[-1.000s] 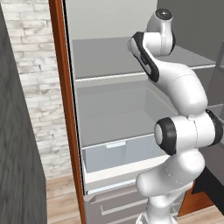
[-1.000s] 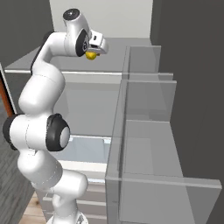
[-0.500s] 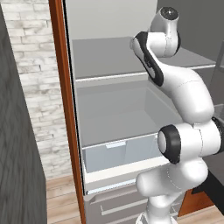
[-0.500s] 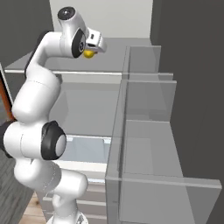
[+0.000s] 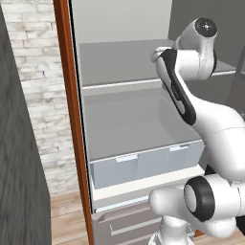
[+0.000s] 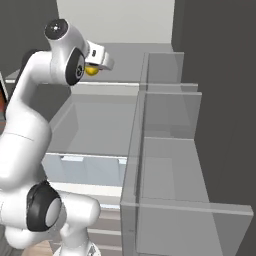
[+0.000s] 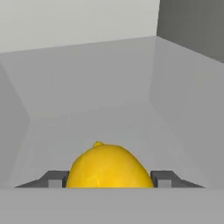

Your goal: Retrieve a lemon from the fridge and place it on the cutting board with the fish.

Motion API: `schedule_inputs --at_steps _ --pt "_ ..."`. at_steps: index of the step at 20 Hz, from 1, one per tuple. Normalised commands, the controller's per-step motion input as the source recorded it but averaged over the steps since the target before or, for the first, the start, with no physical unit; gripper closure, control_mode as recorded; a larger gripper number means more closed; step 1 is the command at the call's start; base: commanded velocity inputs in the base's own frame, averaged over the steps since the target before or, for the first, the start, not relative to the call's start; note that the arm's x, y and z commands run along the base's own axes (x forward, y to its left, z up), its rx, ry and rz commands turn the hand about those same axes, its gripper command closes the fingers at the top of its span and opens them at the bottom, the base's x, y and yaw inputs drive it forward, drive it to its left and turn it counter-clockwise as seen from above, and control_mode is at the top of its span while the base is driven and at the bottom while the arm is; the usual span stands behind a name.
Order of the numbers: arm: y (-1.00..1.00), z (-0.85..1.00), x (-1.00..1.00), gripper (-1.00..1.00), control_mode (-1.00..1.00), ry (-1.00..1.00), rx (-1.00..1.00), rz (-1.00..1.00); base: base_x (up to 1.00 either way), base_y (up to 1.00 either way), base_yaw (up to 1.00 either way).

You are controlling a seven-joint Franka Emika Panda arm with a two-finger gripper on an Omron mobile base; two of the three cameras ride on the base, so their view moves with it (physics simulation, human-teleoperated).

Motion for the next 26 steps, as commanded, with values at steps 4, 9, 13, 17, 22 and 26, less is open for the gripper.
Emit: schedule_inputs --at_steps 4,9,13,17,22,26 --pt "0.00 0.27 -1.00 1.00 -1.00 0.00 0.05 0.00 0.00 0.00 0.00" --pt "0.02 0.12 -1.00 1.00 -1.00 0.09 0.02 0.00 0.00 0.00 0.00" --pt "0.00 0.00 -1.00 1.00 -1.00 0.18 -0.01 0.00 0.00 0.00 0.00" --pt "0.05 -0.20 -1.00 1.00 -1.00 0.13 -0.02 -0.02 0.00 0.00 0.00" --pt "0.06 -0.60 -0.79 1.00 -1.00 0.21 -0.02 -0.11 0.00 0.00 0.00" --pt "0.00 -0.76 -0.45 1.00 -1.00 0.07 0.06 -0.12 0.00 0.00 0.00"
